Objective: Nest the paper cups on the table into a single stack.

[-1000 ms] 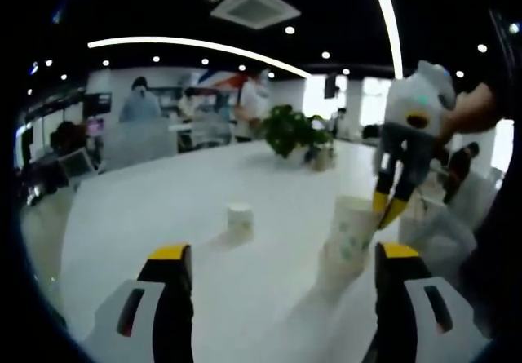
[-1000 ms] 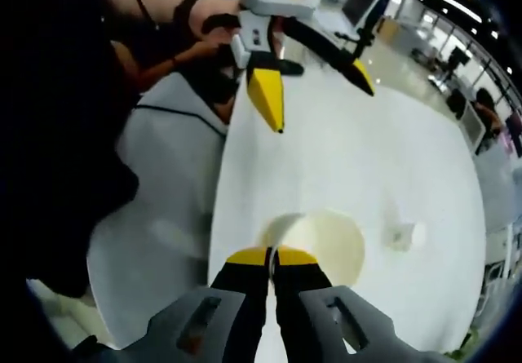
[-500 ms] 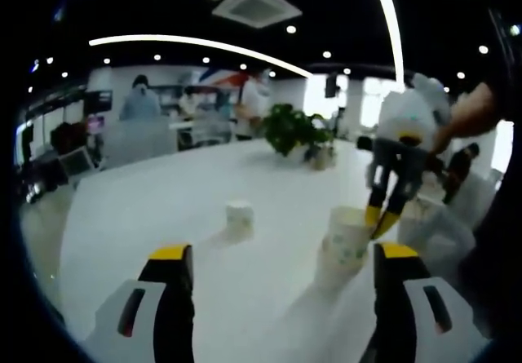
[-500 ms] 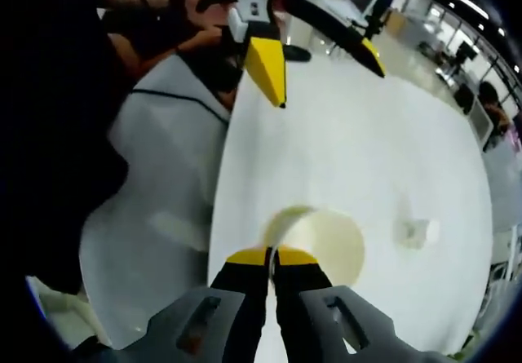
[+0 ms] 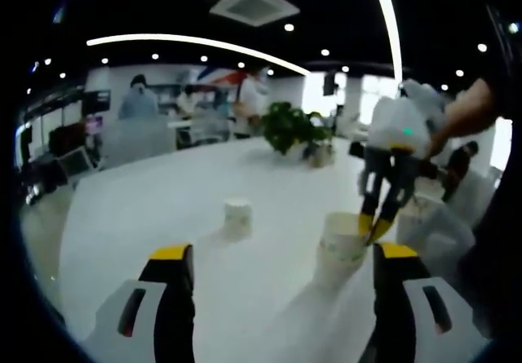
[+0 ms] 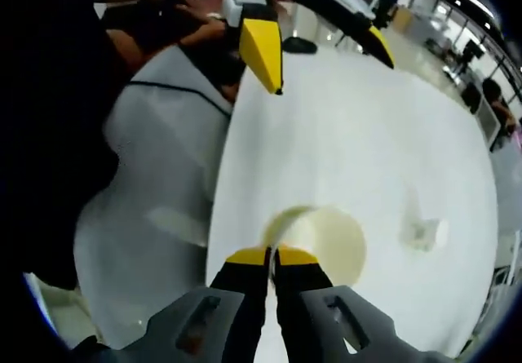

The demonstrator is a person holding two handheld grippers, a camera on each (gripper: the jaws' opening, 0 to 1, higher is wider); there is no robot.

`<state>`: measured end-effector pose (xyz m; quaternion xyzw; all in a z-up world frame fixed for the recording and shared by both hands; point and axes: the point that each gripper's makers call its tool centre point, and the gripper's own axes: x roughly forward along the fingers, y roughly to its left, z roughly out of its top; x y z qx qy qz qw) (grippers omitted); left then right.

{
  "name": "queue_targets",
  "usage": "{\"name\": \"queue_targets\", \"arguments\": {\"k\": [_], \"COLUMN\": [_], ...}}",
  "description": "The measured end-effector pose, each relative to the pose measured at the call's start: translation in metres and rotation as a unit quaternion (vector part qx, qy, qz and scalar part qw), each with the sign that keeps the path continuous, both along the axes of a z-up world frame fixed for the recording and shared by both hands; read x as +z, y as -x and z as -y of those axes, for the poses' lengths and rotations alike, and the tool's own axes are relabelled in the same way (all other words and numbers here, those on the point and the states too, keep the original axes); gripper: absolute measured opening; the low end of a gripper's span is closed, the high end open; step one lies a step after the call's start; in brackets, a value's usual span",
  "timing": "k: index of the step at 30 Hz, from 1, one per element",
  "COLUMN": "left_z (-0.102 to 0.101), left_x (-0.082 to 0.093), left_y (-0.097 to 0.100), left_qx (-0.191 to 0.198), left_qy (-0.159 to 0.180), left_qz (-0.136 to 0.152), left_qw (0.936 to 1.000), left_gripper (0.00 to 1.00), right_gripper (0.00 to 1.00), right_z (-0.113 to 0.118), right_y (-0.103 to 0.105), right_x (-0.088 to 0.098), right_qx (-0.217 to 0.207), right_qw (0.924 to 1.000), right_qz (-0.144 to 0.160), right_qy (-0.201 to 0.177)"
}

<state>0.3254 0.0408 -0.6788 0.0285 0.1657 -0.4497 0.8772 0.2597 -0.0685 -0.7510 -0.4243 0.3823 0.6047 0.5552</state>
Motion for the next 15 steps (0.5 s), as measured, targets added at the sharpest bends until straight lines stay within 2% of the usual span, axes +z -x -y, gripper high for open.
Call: {"name": "queue_targets", "arguments": {"k": [4,15], "left_z": [0.0009,-0.0009], "left_x": [-0.0005,-0.0005], "left_y": [0.0011,0.0002], "left_qx": [-0.003,0.003], "left_qy": [-0.002,0.002], "left_qz": [-0.001,-0.002], "left_qw": [1.0000,1.0000], "left_gripper": [0.89,0.88], "right_gripper": [0.00,0.09], "right_z": [0.0001,0.0003], "right_y": [0.0004,0.0034], "right_x": [-0.0004,-0.0028], "right_qx": [0.001,0.002], "right_qw": [1.0000,0.9999], "right_qz": [-0.004,-0.009], "right_qy": [-0.001,-0.003]}}
